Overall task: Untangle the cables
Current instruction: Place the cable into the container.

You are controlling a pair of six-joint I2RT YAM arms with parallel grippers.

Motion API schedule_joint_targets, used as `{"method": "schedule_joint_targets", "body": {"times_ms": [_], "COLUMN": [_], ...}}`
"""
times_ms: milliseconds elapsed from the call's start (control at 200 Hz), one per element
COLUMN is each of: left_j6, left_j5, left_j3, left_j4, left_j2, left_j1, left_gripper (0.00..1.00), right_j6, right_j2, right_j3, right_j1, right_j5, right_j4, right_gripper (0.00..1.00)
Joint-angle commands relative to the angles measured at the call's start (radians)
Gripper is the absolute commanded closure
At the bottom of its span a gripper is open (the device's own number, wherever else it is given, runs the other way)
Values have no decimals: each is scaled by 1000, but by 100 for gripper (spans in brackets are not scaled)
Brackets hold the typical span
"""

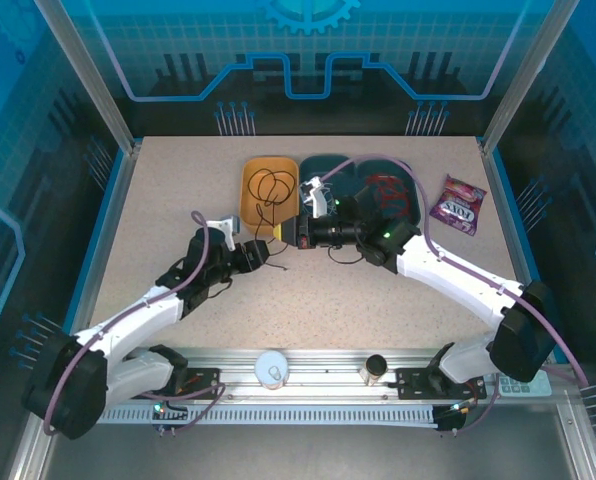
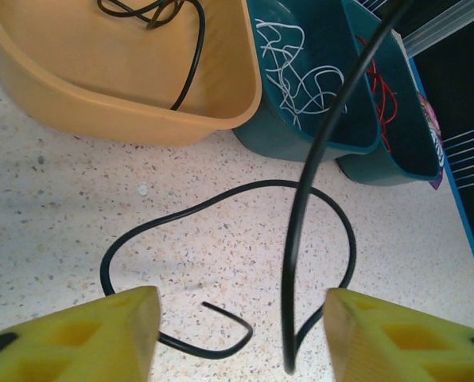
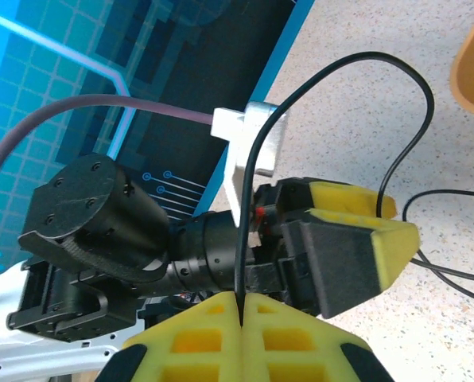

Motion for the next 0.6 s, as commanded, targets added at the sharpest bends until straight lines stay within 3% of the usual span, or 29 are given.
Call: {"method": "schedule_joint_targets", "body": {"times_ms": [0, 175, 440, 490, 595], "left_j6": [-5, -3, 40, 51, 79], "left_j5": [21, -7, -99, -108, -108], "left_j3": [-5, 3, 37, 50, 96], "left_j4": [46, 18, -78, -107, -172], "left_j2": [27, 18, -53, -65, -93], "left_j1": [8, 7, 7, 8, 9], "left_gripper": [54, 77, 100, 100, 100], "right_j6": [-8, -33, -41, -43, -50], "right_j2": [-30, -63, -106, -116, -141], "right_j3": [33, 31, -5, -12, -29], "right_j1": [13, 12, -12, -19, -33], "right_j5": [-21, 12, 56, 68, 117], "right_j4": [37, -4, -45, -59, -108], "right_gripper": [100, 100, 100, 100, 81]}}
